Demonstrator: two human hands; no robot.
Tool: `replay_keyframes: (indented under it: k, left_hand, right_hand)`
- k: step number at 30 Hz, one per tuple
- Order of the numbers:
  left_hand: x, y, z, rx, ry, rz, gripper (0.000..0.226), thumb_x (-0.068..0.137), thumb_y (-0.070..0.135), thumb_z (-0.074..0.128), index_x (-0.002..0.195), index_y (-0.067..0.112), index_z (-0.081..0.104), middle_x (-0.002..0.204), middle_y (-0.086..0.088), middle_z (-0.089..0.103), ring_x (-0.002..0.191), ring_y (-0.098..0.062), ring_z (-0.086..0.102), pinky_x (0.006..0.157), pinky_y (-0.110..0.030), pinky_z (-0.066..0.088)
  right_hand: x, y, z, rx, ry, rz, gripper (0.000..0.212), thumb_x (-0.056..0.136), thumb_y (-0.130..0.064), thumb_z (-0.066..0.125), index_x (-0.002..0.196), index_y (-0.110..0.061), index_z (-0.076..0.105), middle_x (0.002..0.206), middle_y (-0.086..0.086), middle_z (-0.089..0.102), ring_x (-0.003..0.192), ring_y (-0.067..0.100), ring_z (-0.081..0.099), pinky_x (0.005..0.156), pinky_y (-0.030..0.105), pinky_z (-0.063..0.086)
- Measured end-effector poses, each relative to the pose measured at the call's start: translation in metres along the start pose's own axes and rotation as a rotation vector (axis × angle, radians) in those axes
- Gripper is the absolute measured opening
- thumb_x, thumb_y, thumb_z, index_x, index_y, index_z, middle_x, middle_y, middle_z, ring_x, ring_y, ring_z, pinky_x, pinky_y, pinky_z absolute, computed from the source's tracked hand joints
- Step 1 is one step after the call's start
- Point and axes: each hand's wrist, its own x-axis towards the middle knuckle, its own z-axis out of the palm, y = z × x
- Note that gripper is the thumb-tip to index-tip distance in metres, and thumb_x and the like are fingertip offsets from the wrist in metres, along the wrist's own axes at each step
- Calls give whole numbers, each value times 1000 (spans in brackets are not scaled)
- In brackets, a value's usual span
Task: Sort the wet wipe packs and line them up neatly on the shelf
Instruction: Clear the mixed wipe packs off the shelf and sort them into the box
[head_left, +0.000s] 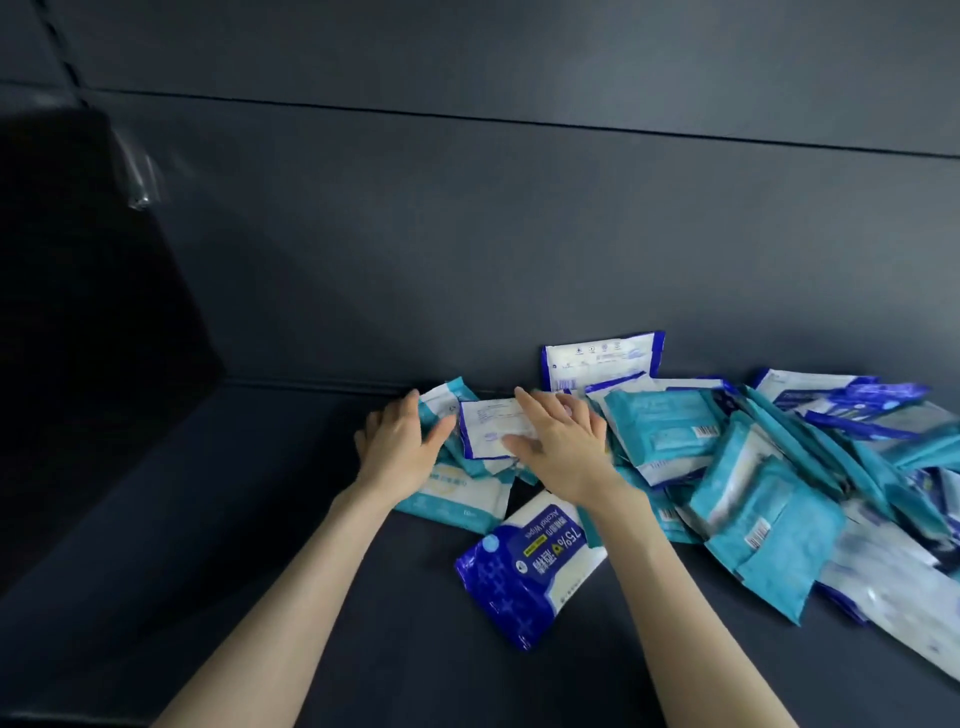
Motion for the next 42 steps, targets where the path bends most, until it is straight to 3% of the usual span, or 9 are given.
replay_keyframes:
  k: [2, 6, 12, 17, 23, 30, 33, 38, 42]
  left_hand:
    - [8, -7, 1, -67, -8, -43, 70, 88, 56, 52, 141, 13, 37, 141, -11, 45, 128, -33, 39, 105, -44, 29]
    - [19, -23, -8, -502, -85, -112, 61, 52, 64, 75, 90, 18, 63, 91, -1, 71, 89, -23, 68, 85, -50, 52]
    - [12, -18, -16, -821, -74, -64, 30, 81, 16, 74, 98, 15, 48, 96, -2, 65, 83, -10, 67, 65, -27, 55]
    - [5, -12, -28, -1057, -100, 39, 33, 82, 11, 71, 109, 21, 54, 98, 2, 72, 89, -9, 70, 69, -24, 55]
    - [-1, -5, -33, -954, -281, 126, 19, 83, 18, 69, 102, 15, 65, 96, 0, 73, 90, -15, 70, 78, -32, 56]
    - [-3, -22, -44, -753, -330, 200, 14, 83, 12, 70, 93, 2, 68, 91, -6, 73, 83, -14, 70, 71, -34, 54]
    - [0, -31, -49, -604, -354, 194, 17, 88, 23, 65, 93, 7, 65, 94, -11, 69, 78, -14, 65, 68, -30, 48]
    - [-2, -26, -40, -265, -483, 191, 41, 78, 46, 72, 101, 17, 54, 106, 2, 53, 97, -10, 57, 81, -29, 52]
    - [-2, -19, -44, -243, -539, 134, 54, 69, 37, 83, 106, 17, 49, 103, 4, 61, 89, -7, 63, 71, -24, 54]
  right_hand:
    - [6, 1, -5, -42, 11, 43, 69, 92, -57, 44, 150, -27, 23, 149, 1, 27, 138, 29, 14, 113, 45, 7]
    - [11, 0, -5, -31, 65, 97, 67, 79, -67, 56, 127, -21, 51, 131, 3, 38, 127, 28, 25, 109, 42, 13]
    - [12, -11, -3, 347, 156, 151, 65, 67, -55, 77, 112, -16, 49, 107, -2, 60, 99, 20, 55, 84, 36, 46]
    - [13, -25, -5, 859, 166, 164, 49, 71, -46, 79, 101, -16, 55, 90, -5, 70, 78, 9, 66, 66, 25, 52]
    - [12, -33, -2, 1123, 111, 211, 64, 59, -46, 79, 106, -10, 55, 99, 6, 72, 88, 22, 71, 81, 46, 57]
    - [9, -25, 0, 964, 240, 213, 36, 73, -40, 78, 96, -15, 66, 87, -6, 74, 81, 10, 70, 76, 35, 57]
    - [5, -19, -5, 1043, 253, 212, 30, 81, -30, 74, 102, -11, 64, 88, -4, 74, 79, 9, 70, 71, 28, 55]
    - [0, -17, -1, 1088, 129, 159, 14, 92, -16, 62, 100, -22, 53, 96, -12, 68, 77, -10, 65, 65, 8, 50]
    - [0, -16, 3, 1062, 154, 148, 30, 91, -19, 63, 114, -12, 47, 110, 4, 68, 93, 13, 69, 77, 29, 58]
